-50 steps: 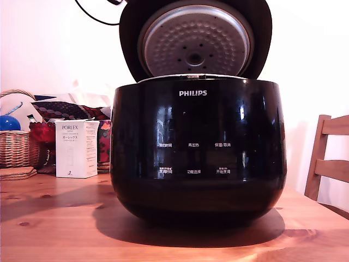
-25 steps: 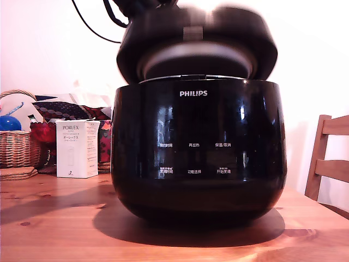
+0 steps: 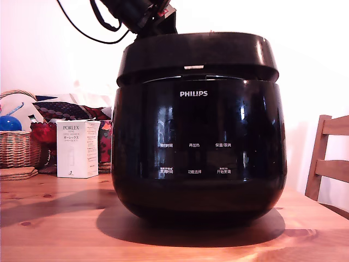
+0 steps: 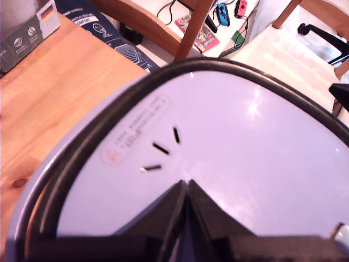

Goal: Close the rice cooker by pressing the lid down with medium force

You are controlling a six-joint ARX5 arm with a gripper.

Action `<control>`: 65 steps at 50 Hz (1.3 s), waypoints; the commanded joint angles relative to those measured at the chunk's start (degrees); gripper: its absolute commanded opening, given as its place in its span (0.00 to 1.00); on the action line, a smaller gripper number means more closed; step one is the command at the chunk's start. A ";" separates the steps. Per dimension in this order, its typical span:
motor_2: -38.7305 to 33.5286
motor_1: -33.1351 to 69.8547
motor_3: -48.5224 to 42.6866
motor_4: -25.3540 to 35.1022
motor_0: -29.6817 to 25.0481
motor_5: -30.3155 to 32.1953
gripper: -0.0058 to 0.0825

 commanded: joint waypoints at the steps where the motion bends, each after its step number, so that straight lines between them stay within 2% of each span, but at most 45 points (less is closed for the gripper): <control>1: -4.24 0.66 -0.52 -0.42 -0.61 -0.42 0.04; 27: -21.59 -10.23 12.00 -0.68 -0.61 -3.30 0.04; 41: -31.69 -18.23 20.46 -4.81 -1.11 -6.23 0.05; 65: -45.22 -27.61 29.90 -7.15 -3.26 -7.69 0.05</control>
